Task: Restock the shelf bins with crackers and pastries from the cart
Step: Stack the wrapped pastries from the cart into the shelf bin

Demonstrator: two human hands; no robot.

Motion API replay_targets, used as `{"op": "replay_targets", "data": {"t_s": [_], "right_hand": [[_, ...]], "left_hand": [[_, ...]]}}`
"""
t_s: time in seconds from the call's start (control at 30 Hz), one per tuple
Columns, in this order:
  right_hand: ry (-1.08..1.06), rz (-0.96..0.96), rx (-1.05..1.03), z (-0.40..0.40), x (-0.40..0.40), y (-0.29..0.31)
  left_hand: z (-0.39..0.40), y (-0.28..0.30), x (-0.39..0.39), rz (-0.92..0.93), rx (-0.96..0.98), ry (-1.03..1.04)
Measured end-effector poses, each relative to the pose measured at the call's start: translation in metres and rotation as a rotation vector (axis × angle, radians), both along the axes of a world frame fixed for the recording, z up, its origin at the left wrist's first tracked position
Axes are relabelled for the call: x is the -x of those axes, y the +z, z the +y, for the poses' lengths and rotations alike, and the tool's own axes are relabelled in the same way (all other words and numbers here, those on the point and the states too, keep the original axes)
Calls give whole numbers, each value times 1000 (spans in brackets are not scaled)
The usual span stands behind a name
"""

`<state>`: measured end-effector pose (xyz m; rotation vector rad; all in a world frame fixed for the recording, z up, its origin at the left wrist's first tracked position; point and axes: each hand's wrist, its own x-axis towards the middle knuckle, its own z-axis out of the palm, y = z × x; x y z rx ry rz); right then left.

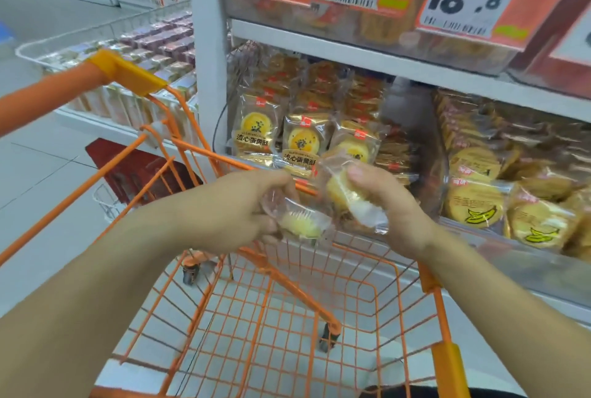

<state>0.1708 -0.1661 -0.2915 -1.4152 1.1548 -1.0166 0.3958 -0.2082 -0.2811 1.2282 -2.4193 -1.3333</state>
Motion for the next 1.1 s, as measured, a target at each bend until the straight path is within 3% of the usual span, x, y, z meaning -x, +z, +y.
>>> {"op": "replay_targets", "data": {"t_s": [0.17,0.23,0.37,0.43,0.57,0.8,0.93,1.1], "right_hand": [[-38,103,-9,1,-9,2],[-105,92,16,2,-15,-1],[-323,52,145,0,-23,-3],[-408,52,219,-1,-27,-2],[-426,126,309,2,-36,-5],[-405,232,285,-8,-28,-3],[-339,-91,137,-14,-19,3],[-226,-463,-234,-11,-8,19]], "left_hand": [[5,6,8,319,111,188],[7,5,13,451,70,271],[7,-1,24,797,-201,499],[9,-1,33,939,-399,457],[17,-11,43,779,-374,427],[10,-13,41,883,-300,503],[9,-12,42,905,-322,607],[0,-14,37,886,-345,748]]}}
